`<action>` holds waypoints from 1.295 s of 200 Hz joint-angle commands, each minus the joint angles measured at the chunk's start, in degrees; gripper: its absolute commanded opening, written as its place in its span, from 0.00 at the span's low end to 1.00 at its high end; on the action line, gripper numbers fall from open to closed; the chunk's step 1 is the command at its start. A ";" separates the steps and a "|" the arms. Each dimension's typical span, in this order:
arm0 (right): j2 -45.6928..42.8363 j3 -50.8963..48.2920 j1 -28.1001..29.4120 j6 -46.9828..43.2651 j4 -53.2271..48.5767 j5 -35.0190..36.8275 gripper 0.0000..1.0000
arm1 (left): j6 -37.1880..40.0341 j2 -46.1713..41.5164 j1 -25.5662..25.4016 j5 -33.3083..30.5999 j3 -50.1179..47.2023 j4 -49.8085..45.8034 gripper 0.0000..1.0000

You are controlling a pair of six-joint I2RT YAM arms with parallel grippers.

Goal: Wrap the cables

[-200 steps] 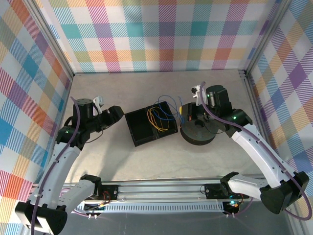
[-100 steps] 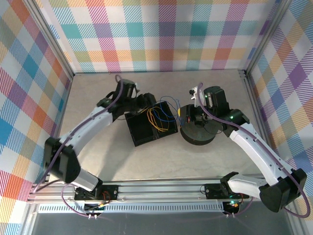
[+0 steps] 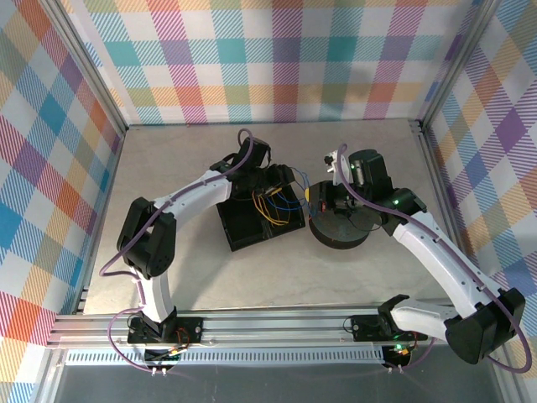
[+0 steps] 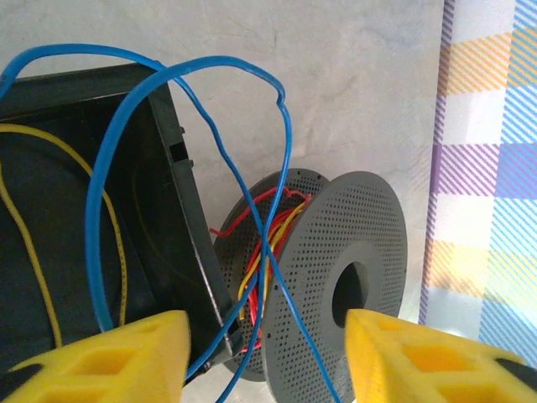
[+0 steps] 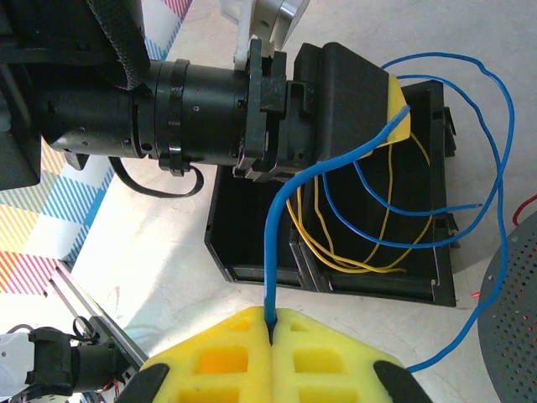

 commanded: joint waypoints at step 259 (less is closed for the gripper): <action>-1.41 -1.93 0.19 -0.26 1.69 -0.30 0.00 | 0.05 0.67 -0.54 -4.17 -1.45 -1.31 0.66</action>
